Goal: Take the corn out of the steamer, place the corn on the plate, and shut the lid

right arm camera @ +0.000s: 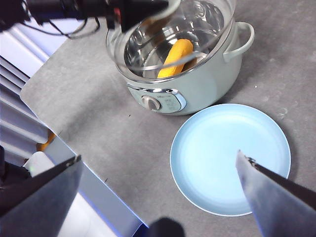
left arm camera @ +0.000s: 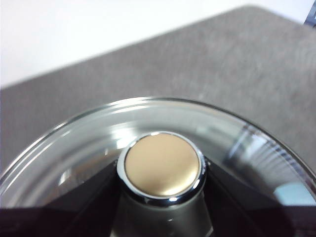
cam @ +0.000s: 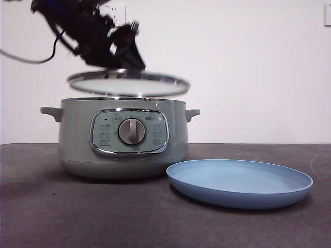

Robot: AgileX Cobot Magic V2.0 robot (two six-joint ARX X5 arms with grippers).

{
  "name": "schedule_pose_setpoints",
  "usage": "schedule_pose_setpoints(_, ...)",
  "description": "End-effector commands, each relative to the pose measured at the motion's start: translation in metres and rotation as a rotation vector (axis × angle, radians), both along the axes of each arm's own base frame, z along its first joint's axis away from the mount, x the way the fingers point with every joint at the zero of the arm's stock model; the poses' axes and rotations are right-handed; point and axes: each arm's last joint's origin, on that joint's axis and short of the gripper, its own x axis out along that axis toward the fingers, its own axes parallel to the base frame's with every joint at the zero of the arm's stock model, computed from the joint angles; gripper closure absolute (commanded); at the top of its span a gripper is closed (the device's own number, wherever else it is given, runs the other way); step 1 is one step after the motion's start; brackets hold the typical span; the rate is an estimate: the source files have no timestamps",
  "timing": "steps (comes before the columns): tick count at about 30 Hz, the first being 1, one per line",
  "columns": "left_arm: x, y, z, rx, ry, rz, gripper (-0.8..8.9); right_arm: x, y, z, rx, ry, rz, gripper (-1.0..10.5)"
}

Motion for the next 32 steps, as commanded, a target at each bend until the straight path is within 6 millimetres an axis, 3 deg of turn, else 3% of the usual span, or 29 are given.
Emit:
schedule_pose_setpoints(1, -0.001, -0.001, 0.029, -0.035, -0.069, -0.012, 8.22, 0.000, 0.000, 0.001, -0.004, -0.006, -0.002, 3.8)
schedule_pose_setpoints(6, -0.010, 0.003, 0.059, -0.033, -0.064, -0.012, 8.22, 0.000, 0.000, 0.001, -0.004, -0.006, -0.002, 3.8)
schedule_pose_setpoints(10, -0.032, 0.012, 0.085, -0.041, -0.083, -0.013, 8.22, 0.000, 0.000, 0.001, -0.004, -0.007, -0.002, 3.8)
schedule_pose_setpoints(22, -0.145, 0.058, 0.151, -0.049, -0.164, -0.021, 8.20, 0.001, 0.000, 0.001, -0.014, -0.009, -0.009, 3.8)
schedule_pose_setpoints(27, -0.192, 0.078, 0.161, -0.044, -0.155, -0.021, 8.20, 0.002, -0.001, 0.000, -0.044, -0.014, -0.041, 3.8)
schedule_pose_setpoints(32, -0.229, 0.093, 0.158, -0.027, -0.152, -0.011, 8.20, 0.004, -0.001, 0.001, -0.041, -0.031, -0.041, 3.8)
